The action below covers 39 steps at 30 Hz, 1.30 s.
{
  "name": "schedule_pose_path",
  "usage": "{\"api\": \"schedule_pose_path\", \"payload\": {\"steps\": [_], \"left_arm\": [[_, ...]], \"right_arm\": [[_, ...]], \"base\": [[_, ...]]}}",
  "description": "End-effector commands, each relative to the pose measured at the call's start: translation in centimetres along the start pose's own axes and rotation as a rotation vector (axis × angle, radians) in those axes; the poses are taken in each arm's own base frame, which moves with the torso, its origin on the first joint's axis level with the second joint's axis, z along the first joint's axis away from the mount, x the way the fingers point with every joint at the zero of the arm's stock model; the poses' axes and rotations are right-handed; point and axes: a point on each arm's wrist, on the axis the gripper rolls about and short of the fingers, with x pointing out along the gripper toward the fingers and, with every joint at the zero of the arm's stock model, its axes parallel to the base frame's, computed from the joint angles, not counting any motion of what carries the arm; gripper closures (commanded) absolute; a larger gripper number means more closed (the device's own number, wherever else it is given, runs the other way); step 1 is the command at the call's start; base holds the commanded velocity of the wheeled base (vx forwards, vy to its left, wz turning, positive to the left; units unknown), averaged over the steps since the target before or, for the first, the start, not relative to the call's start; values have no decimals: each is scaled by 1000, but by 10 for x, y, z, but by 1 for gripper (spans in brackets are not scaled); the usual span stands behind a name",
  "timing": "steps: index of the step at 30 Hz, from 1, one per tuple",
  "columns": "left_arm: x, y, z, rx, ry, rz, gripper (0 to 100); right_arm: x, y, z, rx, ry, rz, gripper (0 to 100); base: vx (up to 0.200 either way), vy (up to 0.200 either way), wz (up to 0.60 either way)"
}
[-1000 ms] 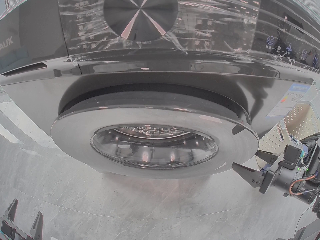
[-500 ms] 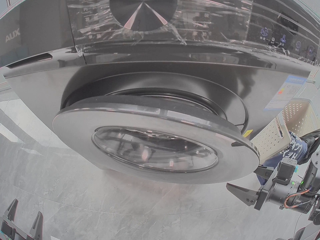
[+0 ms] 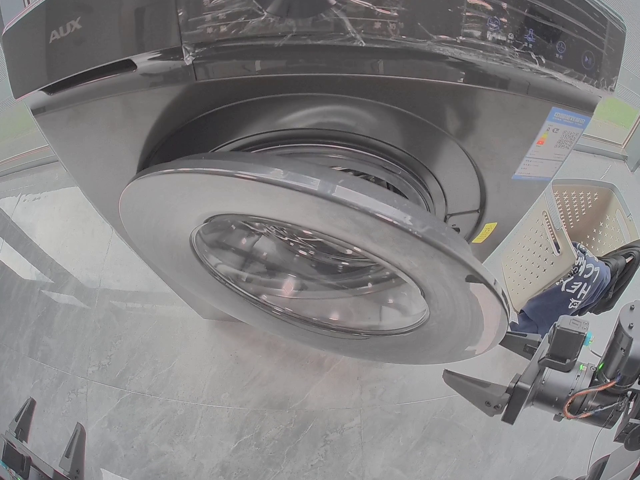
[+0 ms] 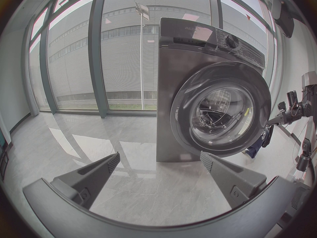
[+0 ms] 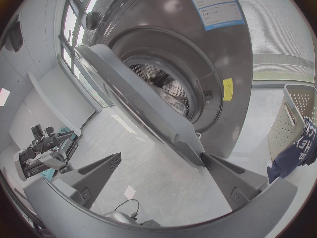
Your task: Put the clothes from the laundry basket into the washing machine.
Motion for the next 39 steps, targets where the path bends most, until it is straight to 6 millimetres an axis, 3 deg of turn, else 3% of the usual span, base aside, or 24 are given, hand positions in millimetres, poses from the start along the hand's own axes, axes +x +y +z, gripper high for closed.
{"api": "schedule_pose_path", "payload": {"steps": [1, 12, 24, 31, 39], "left_arm": [[0, 0, -5, 0, -1, 0, 0], [0, 0, -5, 0, -1, 0, 0], [0, 0, -5, 2, 1, 0, 0], [0, 0, -5, 2, -1, 0, 0], [0, 0, -5, 2, 1, 0, 0]], "right_arm": [[-5, 1, -8, -2, 30, 11, 0], [2, 2, 4, 0, -15, 3, 0], [-1, 2, -4, -5, 21, 11, 0], [-15, 3, -19, -8, 66, 28, 0], [-4, 4, -3, -3, 7, 14, 0]], "base": [[0, 0, 0], [0, 109, 0], [-50, 0, 0], [0, 0, 0], [-25, 0, 0]]}}
